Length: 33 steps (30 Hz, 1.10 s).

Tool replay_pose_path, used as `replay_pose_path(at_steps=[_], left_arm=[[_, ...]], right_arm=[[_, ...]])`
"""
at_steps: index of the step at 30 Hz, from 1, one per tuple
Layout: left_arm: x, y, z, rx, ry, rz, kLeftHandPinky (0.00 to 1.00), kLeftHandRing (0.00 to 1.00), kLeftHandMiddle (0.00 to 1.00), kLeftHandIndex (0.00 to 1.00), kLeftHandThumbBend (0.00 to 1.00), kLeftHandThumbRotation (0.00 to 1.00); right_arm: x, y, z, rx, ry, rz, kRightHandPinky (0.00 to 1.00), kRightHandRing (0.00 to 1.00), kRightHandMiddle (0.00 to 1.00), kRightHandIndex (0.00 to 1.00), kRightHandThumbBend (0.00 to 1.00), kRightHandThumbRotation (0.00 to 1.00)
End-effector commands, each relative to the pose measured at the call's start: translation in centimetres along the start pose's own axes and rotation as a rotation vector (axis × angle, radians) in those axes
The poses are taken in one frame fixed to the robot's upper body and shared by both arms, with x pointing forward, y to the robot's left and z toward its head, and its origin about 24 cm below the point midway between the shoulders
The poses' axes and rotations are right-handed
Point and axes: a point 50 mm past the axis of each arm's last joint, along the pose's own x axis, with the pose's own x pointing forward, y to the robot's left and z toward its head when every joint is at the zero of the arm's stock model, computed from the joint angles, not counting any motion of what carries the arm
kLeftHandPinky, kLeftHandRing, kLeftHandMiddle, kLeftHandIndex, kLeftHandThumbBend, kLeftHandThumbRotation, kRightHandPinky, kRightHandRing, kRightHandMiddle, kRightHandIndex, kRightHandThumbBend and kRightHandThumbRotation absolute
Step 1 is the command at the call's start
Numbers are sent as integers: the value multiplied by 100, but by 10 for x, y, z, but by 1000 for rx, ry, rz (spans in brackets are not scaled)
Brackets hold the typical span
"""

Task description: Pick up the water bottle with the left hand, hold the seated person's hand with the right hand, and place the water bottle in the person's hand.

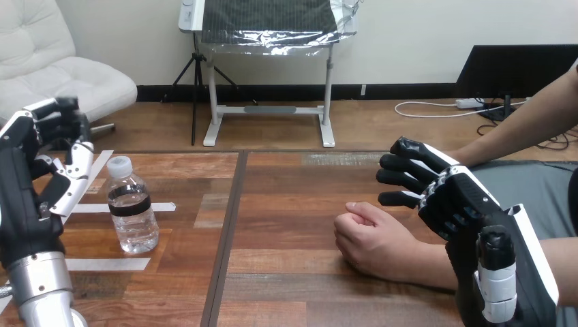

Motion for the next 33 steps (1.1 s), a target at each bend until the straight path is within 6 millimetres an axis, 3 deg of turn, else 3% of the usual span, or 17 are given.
replay_pose_path(at_steps=[1,33], left_arm=[[16,-4,12,-11,-80,6,0,0,4,5,22,29],[13,-5,14,-55,-58,27,0,0,4,5,22,27]], right_arm=[[15,-1,12,-12,-91,31,70,78,80,81,89,97],[16,-1,12,-15,-91,32,69,77,79,81,89,97]])
